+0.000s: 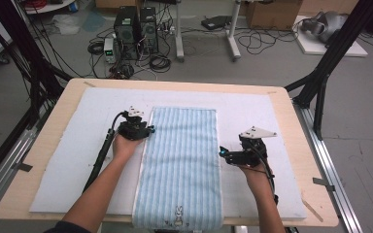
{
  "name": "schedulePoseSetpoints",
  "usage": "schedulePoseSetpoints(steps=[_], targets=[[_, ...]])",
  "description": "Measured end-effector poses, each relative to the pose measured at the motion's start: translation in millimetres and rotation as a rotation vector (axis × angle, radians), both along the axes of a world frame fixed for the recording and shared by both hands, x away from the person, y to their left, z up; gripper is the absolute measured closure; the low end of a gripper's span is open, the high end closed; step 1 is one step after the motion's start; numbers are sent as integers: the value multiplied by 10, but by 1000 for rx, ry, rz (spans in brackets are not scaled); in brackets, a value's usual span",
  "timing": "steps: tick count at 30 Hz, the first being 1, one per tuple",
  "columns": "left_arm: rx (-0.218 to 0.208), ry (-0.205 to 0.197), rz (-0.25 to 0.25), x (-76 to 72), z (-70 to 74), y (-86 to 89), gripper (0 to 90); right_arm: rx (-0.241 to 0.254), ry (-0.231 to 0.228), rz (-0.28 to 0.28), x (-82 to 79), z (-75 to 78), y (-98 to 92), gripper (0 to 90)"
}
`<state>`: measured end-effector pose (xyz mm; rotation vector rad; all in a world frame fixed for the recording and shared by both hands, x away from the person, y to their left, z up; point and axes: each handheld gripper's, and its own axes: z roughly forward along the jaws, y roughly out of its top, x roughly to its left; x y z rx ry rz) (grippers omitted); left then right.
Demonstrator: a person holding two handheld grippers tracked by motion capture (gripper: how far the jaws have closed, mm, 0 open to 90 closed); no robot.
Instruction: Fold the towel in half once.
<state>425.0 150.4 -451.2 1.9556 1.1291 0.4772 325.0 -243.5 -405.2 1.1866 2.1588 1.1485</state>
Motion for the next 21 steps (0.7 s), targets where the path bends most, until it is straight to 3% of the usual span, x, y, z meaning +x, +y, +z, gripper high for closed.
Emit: schedulePoseSetpoints(steps=[2, 4, 7, 13, 21], targets=[[0, 1, -36, -4, 0, -2, 783, -16, 1, -20, 62, -24, 29, 116], [18, -14, -54, -19, -1, -29, 856, -28, 12, -41, 150, -50, 63, 116], [-2, 2, -56, -8, -3, -10, 868, -45, 44, -76, 307, -87, 117, 129], [-49, 30, -34, 6, -10, 13, 874, -43, 108, -132, 628, -128, 210, 408], [-88, 54, -31, 22, -19, 52, 874, -92, 155, -139, 929, -241, 424, 465]])
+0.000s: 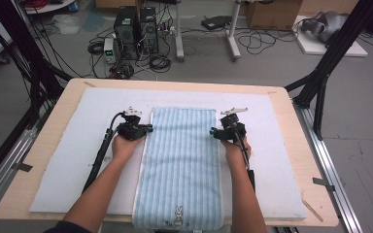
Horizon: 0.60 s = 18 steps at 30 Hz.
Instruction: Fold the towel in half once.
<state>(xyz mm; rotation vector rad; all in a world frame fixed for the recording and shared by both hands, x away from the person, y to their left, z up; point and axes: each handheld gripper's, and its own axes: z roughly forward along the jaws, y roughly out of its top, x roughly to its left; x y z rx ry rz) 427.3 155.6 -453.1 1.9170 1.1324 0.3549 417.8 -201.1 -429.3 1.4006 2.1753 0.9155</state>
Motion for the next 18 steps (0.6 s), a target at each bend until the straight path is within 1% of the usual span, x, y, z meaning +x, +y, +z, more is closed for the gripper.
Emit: schedulePoseSetpoints(steps=[2, 4, 5, 6, 7, 9, 11, 12, 13, 14, 15, 16, 17, 18], targets=[[-12, 4, 3, 4, -4, 7, 874, -16, 14, 1, 43, -58, 34, 488], [-17, 8, 4, 6, -4, 12, 874, -10, 34, -1, 60, -112, 57, 510], [-13, 7, 1, 5, -4, 14, 874, -1, 30, -11, 61, -113, 58, 532], [-13, 6, 2, 4, -5, 13, 874, -2, 30, -13, 60, -111, 63, 575], [-12, 5, 1, 4, -4, 13, 874, -3, 29, 4, 58, -109, 67, 645], [-8, 4, 0, 1, -3, 13, 874, -4, 31, 29, 54, -105, 89, 740], [-10, 4, 0, 0, -4, 14, 874, 21, 42, 32, 54, -109, 97, 819], [-10, 1, 2, -3, -4, 11, 874, 43, 55, 30, 56, -110, 91, 834], [0, -6, 6, -12, 0, 5, 876, 53, 61, 29, 62, -111, 84, 842], [6, -20, 24, -26, 1, -7, 878, 51, 63, 33, 69, -107, 84, 849], [7, -22, 34, -25, 4, 1, 880, 32, 61, 34, 70, -96, 100, 855], [-8, -12, 48, -15, 7, 26, 881, 4, 47, 24, 67, -81, 126, 859], [-41, -5, 64, -4, 6, 56, 882, -5, 27, 26, 64, -66, 139, 859], [-64, -3, 68, 2, 16, 91, 881, 14, 10, 24, 61, -46, 141, 859]])
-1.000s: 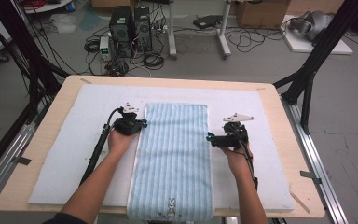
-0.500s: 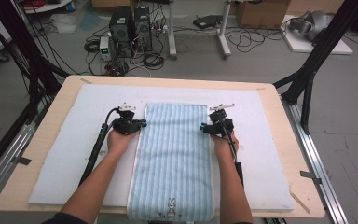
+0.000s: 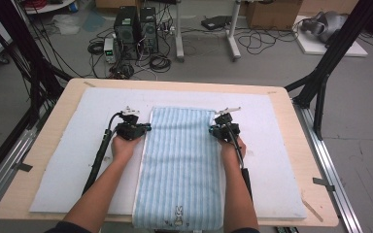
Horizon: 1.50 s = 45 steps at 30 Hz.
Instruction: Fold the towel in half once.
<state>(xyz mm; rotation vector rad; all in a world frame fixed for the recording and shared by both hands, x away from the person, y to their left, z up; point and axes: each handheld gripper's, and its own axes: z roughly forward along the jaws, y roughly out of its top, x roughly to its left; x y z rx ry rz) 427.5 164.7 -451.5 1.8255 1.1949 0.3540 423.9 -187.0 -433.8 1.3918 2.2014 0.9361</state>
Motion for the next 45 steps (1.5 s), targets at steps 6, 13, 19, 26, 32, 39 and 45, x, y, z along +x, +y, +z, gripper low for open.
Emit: schedulePoseSetpoints(steps=[6, 13, 19, 26, 32, 39, 45], targets=[[-136, -45, 33, 15, 168, 118, 881, 79, -78, -14, -17, 165, -61, 859], [-189, -25, 27, 8, 229, 175, 881, 93, -102, -11, -10, 294, -33, 859], [-216, -3, -8, -111, 253, 215, 880, 112, -106, 16, -164, 324, -60, 858], [-236, -28, -66, -402, 331, 257, 880, 145, -112, 60, -470, 352, -124, 854], [-241, -26, -100, -612, 339, 290, 879, 158, -121, 79, -727, 353, -148, 851], [-247, -50, -135, -932, 285, 305, 879, 194, -108, 104, -1011, 292, -237, 839], [-240, -40, -168, -1103, 240, 284, 880, 160, -91, 126, -1216, 216, -266, 839]])
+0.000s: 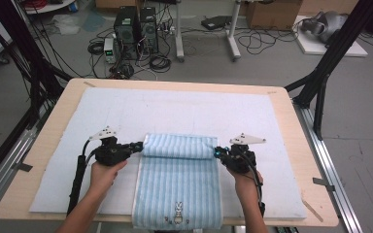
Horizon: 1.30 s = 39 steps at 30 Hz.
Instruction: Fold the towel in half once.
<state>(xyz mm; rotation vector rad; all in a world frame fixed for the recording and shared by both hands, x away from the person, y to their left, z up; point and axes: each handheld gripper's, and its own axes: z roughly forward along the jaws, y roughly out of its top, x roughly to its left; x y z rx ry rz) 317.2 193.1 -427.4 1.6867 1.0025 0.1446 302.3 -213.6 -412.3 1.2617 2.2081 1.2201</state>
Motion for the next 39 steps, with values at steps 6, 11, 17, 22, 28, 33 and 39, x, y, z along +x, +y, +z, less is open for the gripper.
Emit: schedulePoseSetpoints(steps=[6, 11, 17, 22, 28, 33, 39], targets=[[9, 11, -39, -181, -55, 3, 879, 22, 15, 13, -209, -67, -39, 839], [34, 17, -52, -326, -140, -5, 879, 9, 36, 22, -363, -143, -74, 829], [28, -8, 1, -320, -137, 34, 673, 40, 34, 6, -363, -94, -106, 699], [0, -23, 41, -154, -67, 122, 488, 49, 18, -64, -223, -14, -139, 562], [14, 10, 49, 137, 7, 90, 464, -2, 65, -124, 137, -41, -64, 450], [47, 65, 32, 339, -38, -33, 448, -66, 125, -143, 393, -126, 32, 406], [116, 117, 9, 453, -159, -202, 455, -96, 154, -129, 527, -217, 107, 444]])
